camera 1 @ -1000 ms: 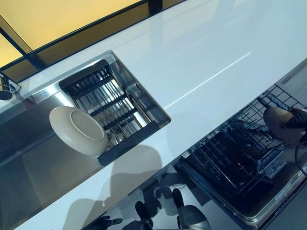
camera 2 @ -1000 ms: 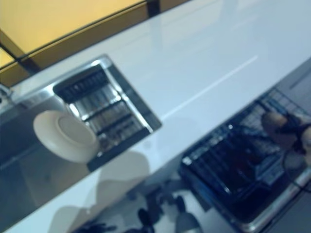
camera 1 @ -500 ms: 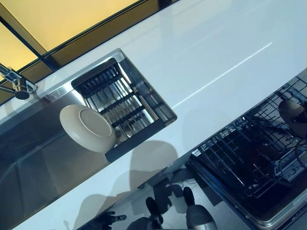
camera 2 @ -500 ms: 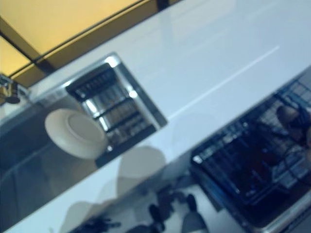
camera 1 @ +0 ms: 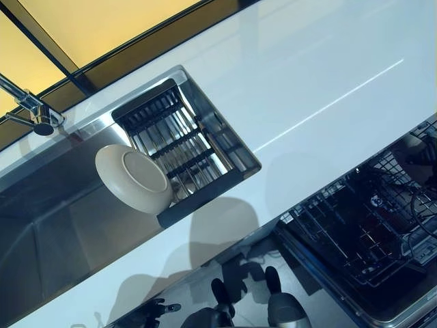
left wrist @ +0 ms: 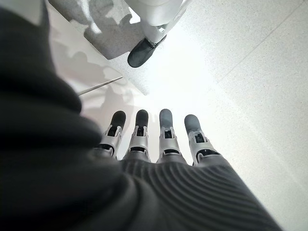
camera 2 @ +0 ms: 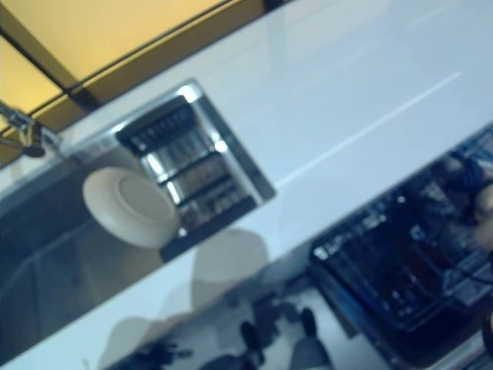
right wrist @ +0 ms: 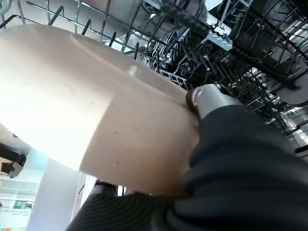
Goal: Take plates into dishwasher
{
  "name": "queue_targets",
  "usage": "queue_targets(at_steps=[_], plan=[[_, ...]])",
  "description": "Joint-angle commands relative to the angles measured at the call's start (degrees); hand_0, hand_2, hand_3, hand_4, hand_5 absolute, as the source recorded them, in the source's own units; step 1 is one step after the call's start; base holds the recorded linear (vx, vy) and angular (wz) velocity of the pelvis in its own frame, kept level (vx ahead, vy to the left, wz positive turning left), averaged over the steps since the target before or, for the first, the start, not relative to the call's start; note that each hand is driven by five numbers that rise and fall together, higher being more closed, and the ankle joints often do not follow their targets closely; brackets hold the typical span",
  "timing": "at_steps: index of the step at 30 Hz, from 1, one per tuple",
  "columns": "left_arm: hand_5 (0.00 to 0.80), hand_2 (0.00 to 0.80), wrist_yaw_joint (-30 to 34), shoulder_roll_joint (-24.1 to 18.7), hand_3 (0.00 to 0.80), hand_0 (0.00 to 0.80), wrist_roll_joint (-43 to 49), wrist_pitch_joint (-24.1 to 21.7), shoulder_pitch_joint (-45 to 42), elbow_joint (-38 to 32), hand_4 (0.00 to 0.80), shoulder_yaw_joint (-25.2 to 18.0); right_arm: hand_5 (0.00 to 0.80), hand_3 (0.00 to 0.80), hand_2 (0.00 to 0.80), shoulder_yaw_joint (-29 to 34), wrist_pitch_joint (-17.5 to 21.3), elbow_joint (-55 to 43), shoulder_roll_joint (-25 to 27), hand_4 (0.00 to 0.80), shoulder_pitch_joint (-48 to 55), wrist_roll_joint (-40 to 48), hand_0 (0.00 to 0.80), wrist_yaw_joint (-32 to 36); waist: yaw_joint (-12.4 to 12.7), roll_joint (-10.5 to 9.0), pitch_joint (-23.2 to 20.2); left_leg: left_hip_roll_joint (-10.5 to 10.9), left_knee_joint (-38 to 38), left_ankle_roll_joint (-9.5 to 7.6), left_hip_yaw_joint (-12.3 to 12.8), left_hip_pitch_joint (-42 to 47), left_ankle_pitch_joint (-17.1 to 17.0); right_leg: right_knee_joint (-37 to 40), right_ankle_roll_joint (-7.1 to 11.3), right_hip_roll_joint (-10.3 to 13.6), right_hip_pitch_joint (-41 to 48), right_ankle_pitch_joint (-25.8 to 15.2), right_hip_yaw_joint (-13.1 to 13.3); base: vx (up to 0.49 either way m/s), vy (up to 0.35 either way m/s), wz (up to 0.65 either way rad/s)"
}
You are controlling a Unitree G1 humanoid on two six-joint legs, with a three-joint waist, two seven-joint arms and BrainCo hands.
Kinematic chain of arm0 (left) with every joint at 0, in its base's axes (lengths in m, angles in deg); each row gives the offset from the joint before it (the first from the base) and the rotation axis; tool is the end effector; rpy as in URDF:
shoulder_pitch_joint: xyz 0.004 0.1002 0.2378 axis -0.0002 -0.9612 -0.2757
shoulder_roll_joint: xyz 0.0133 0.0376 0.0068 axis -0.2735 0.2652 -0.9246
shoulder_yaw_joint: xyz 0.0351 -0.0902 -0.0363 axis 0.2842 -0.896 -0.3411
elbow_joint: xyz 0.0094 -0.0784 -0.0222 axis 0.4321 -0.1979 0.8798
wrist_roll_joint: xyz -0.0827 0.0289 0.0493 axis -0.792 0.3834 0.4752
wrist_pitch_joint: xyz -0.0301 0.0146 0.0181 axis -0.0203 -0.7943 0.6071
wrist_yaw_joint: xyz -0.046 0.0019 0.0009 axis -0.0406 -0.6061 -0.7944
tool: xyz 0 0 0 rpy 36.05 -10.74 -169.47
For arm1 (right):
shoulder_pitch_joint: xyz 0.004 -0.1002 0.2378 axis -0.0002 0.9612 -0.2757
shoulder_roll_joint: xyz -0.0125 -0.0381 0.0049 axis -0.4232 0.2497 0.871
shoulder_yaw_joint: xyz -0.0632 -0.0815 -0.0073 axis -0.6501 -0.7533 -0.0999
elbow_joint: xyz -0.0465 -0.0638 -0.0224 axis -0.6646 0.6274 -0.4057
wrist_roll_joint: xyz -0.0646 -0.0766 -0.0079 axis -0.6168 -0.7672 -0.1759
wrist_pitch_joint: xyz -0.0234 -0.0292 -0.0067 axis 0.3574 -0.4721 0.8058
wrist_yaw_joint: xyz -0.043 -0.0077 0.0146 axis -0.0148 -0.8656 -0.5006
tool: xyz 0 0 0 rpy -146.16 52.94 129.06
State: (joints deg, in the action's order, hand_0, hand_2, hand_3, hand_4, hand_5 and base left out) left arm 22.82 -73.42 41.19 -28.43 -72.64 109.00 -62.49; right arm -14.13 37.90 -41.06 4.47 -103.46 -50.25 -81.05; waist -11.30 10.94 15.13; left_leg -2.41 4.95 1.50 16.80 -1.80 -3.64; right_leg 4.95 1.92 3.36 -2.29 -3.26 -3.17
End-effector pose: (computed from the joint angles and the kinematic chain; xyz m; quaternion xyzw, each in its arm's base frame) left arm 0.0980 0.2231 -0.1066 0.1271 0.5720 -0.0673 0.8076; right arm 0.2621 -0.3825 0.1961 -0.6258 0.2319 -0.1700 0.7250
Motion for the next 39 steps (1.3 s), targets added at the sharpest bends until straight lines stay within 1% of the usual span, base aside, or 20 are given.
queue_targets(at_steps=[1, 11, 16, 20, 24, 31, 36, 37, 38, 39], plan=[[0.000, 0.000, -0.42, -1.84, 0.000, 0.000, -0.58, -0.98, 5.18, 2.89, 0.000, 2.67, 0.800, 0.800, 0.800, -4.09, -0.57, 4.99, -1.69, 0.800, -6.21, -0.89, 0.800, -0.35, 2.84, -3.01, -2.27, 0.18, 0.05, 3.41, 0.31, 6.56, 4.41, 0.05, 6.35, 4.88, -5.23, -4.12, -0.85, -0.010, -0.005, 0.05], [0.000, 0.000, 0.29, -2.03, 0.000, 0.000, 0.12, -1.25, 6.29, 2.95, 0.000, 3.74, 0.800, 0.800, 0.800, -3.86, 0.47, 13.97, -5.02, 0.800, -3.88, -3.04, 0.800, 2.11, 3.54, -2.30, -2.02, 0.34, 0.05, 3.21, -0.88, 6.76, 4.36, 0.05, 6.39, 4.99, -4.58, -3.92, -0.48, 0.002, -0.003, 0.06], [0.000, 0.000, 0.90, -2.26, 0.000, 0.000, 0.60, -1.68, 6.15, 2.80, 0.000, 4.24, 0.800, 0.800, 0.800, -2.92, 1.58, 17.62, -6.83, 0.800, -1.92, -3.67, 0.800, 1.73, 4.03, -1.76, -2.11, 0.51, 0.00, 3.08, -1.56, 6.84, 4.27, 0.05, 6.45, 5.13, -4.12, -3.83, -0.37, 0.004, 0.001, 0.01], [0.000, 0.000, 1.19, -2.37, 0.000, 0.000, 0.73, -1.66, 6.32, 2.49, 0.000, 4.50, 0.800, 0.800, 0.800, -2.42, 2.46, 19.03, -8.06, 0.800, -0.66, -4.57, 0.800, 1.60, 4.28, -1.40, -2.06, 0.69, -0.05, 2.97, -2.05, 6.84, 4.25, 0.05, 6.49, 5.22, -3.89, -3.71, -0.28, 0.014, 0.004, 0.11], [0.000, 0.000, 1.37, -2.20, 0.000, 0.000, 1.00, -1.52, 6.85, 2.50, 0.000, 4.54, 0.800, 0.800, 0.800, -2.51, 2.09, 19.57, -9.49, 0.800, 0.48, -5.13, 0.800, 1.40, 4.44, -1.31, -1.92, 0.75, -0.06, 2.91, -2.41, 6.80, 4.20, 0.05, 6.48, 5.25, -3.82, -3.77, -0.20, 0.003, 0.000, 0.03], [0.000, 0.000, 1.45, -1.98, 0.000, 0.000, 1.83, -1.77, 7.10, 3.28, 0.000, 4.31, 0.800, 0.800, 0.800, -2.29, 1.47, 19.99, -11.12, 0.800, 1.85, -4.97, 0.800, 1.01, 4.61, -1.68, -2.03, 0.67, -0.03, 2.82, -2.95, 6.71, 4.26, 0.05, 6.42, 5.16, -3.77, -3.76, -0.08, 0.000, 0.000, 0.00], [0.000, 0.000, 1.41, -2.03, 0.000, 0.000, 2.06, -1.77, 7.33, 3.47, 0.000, 4.28, 0.800, 0.800, 0.800, -1.67, 1.30, 20.49, -11.24, 0.800, 2.18, -4.12, 0.800, 0.33, 4.59, -1.95, -2.13, 0.49, 0.02, 2.81, -3.23, 6.76, 4.27, 0.05, 6.44, 5.00, -3.81, -3.83, 0.20, 0.000, 0.000, 0.00], [0.000, 0.000, 1.42, -2.09, 0.000, 0.000, 2.04, -1.71, 7.33, 3.40, 0.000, 4.29, 0.558, 0.558, 0.558, -1.53, 1.17, 20.38, -11.10, 0.558, 2.22, -4.01, 0.558, 0.08, 4.55, -2.00, -2.15, 0.51, 0.03, 2.79, -3.29, 6.79, 4.27, 0.05, 6.44, 4.95, -3.81, -3.86, 0.26, 0.000, 0.000, 0.00], [0.000, 0.000, 1.52, -2.20, 0.000, 0.000, 1.98, -1.63, 7.37, 3.31, 0.000, 4.30, 0.298, 0.298, 0.298, -1.35, 1.10, 20.26, -10.94, 0.298, 2.30, -3.70, 0.298, 0.09, 4.52, -2.02, -2.15, 0.50, 0.03, 2.76, -3.34, 6.82, 4.29, 0.05, 6.44, 4.93, -3.79, -3.87, 0.29, 0.000, 0.000, 0.00], [0.000, 0.000, 1.61, -2.31, 0.000, 0.000, 2.01, -1.60, 7.33, 3.19, 0.000, 4.25, 0.000, 0.000, 0.000, -1.10, 1.07, 20.12, -10.83, 0.000, 2.48, -3.52, 0.000, 0.14, 4.49, -2.05, -2.14, 0.47, 0.02, 2.77, -3.36, 6.84, 4.29, 0.05, 6.47, 4.94, -3.75, -3.87, 0.31, 0.000, 0.000, 0.00]])
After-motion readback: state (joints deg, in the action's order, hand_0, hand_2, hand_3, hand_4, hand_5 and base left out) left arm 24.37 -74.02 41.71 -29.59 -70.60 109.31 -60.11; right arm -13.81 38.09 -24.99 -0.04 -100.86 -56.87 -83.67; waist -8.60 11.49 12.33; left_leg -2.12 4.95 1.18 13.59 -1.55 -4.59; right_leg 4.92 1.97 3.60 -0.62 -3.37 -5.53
